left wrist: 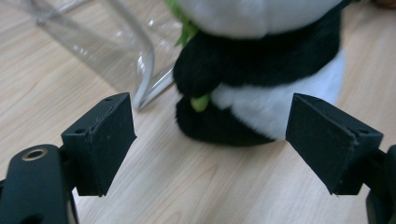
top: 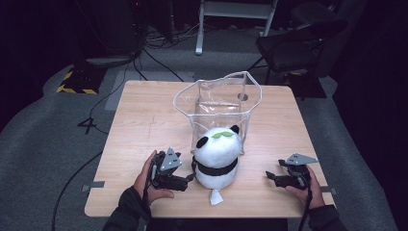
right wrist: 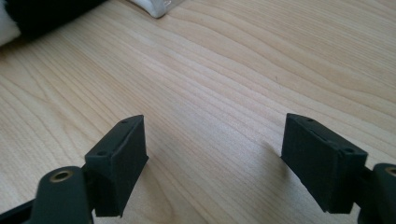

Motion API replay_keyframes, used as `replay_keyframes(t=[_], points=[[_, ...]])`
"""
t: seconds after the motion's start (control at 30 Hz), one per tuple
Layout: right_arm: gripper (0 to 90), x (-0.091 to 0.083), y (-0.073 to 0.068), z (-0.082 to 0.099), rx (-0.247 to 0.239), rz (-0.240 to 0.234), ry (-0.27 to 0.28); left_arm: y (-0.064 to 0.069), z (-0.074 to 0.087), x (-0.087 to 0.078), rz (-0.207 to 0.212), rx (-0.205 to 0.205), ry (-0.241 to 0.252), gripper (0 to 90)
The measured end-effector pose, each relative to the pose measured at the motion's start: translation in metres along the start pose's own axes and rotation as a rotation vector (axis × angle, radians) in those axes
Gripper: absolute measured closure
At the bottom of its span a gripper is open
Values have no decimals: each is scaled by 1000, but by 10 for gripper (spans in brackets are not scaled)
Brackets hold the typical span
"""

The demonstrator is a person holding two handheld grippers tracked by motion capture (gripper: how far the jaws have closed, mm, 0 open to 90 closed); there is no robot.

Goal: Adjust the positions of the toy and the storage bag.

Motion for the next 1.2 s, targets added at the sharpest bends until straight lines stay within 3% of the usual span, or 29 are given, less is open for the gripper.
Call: replay_keyframes(t=[0.2,0.43,0.57,0.67,0.87,0.93,1.2], points=[[222,2,-1,1,-10,1,-8,5,-14,-2,18,3,42,158],[218,3,0,1,-5,-1,-10,9,-30,10,55,15,61,158],[215,3,0,1,-3,-2,-11,10,-39,21,75,-5,78,157],[214,3,0,1,-2,-3,-11,13,-43,30,72,19,80,153],[214,3,0,1,0,-3,-11,15,-48,43,83,19,86,35],[214,3,0,1,0,-3,-11,19,-49,51,117,13,83,8],[215,3,0,1,0,-4,-11,27,-55,63,82,60,93,10]])
Point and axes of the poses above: each handheld gripper's, and its own axes: x roughly forward along the jaws, z roughly out of its underside, y roughly to its right, the point moved 8 cm from there along x, roughly forward along the jaws, and after that the axes turned 3 degrees about x, right-handed, at the moved point
